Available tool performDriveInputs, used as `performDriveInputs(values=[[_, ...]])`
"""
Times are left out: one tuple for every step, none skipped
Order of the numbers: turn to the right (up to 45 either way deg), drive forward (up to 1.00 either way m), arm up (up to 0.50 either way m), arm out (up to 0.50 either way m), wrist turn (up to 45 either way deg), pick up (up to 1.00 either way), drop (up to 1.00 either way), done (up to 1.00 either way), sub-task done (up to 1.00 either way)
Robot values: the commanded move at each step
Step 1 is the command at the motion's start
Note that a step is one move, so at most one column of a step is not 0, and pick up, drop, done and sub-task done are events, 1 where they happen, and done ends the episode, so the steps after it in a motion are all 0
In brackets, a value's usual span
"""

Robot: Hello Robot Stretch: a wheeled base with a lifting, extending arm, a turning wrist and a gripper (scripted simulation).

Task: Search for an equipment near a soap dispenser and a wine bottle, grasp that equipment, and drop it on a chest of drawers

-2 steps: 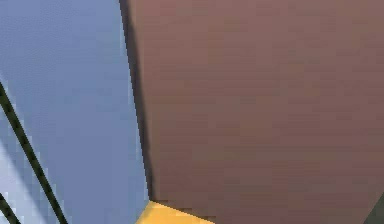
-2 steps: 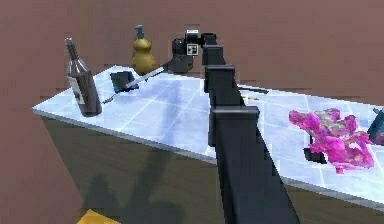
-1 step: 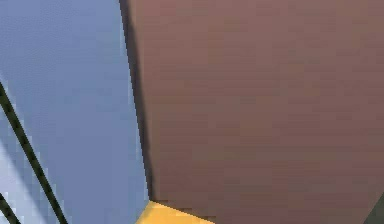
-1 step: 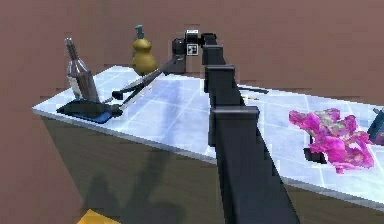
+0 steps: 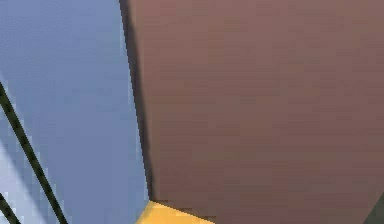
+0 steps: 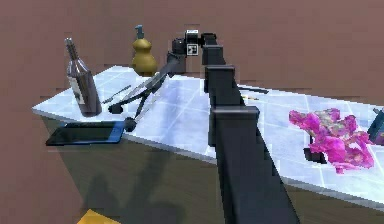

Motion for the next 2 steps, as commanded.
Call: performDriveInputs(values=[[0.0, 0.0, 0.0, -0.48, 0.0, 0.0, 0.0, 0.0, 0.0], [-45.0, 0.0, 0.0, 0.0, 0.0, 0.0, 0.0, 0.0, 0.0]])
